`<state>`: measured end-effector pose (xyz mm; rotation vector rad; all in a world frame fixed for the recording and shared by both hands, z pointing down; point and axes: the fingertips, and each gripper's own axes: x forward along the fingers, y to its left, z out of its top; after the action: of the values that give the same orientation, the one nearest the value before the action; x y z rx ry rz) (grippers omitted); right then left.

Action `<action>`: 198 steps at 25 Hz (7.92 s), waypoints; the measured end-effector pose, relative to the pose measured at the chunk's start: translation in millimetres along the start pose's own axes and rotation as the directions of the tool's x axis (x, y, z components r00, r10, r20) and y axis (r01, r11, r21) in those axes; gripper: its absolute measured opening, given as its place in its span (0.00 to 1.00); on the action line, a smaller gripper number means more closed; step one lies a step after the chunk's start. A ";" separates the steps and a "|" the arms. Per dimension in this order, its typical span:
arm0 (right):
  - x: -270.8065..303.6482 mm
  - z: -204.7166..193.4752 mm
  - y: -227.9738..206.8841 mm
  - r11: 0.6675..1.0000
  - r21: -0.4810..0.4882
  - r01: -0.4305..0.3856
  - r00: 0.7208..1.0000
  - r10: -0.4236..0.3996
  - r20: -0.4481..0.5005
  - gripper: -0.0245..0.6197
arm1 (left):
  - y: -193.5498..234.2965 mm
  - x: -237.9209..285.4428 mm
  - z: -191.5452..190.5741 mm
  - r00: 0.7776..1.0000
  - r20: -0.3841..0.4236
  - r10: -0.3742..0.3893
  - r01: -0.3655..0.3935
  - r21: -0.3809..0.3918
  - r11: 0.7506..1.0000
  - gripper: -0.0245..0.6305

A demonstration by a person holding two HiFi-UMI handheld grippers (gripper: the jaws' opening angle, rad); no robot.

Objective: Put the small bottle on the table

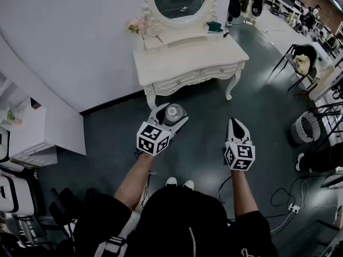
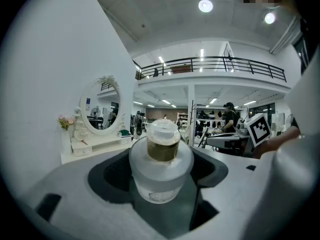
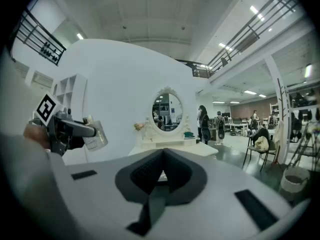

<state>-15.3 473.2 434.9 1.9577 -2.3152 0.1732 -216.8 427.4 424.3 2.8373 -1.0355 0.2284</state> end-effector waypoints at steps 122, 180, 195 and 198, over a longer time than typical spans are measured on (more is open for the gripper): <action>775.9 -7.2 -391.9 0.972 0.054 -0.229 0.942 0.235 -0.239 0.04 | 409.5 753.9 14.3 0.974 -0.212 0.082 -0.090 -0.032 0.995 0.56; 756.7 -88.8 -470.2 0.982 0.168 -0.083 0.910 0.144 -0.389 0.04 | 362.7 943.8 -131.2 0.933 -0.352 -0.075 0.078 -0.007 0.997 0.56; 782.4 -51.8 -394.4 0.967 0.142 -0.213 0.910 0.249 -0.331 0.04 | 418.1 818.9 -88.0 0.950 -0.296 0.099 -0.115 -0.038 0.993 0.41; 788.6 -35.0 -358.0 0.953 0.122 -0.277 0.903 0.302 -0.305 0.04 | 441.6 766.9 -75.5 0.940 -0.282 0.191 -0.207 -0.031 0.978 0.21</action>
<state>207.3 -348.6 597.1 1.4633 -2.3869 0.5671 69.3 -379.8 659.7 2.5486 -1.2390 0.5853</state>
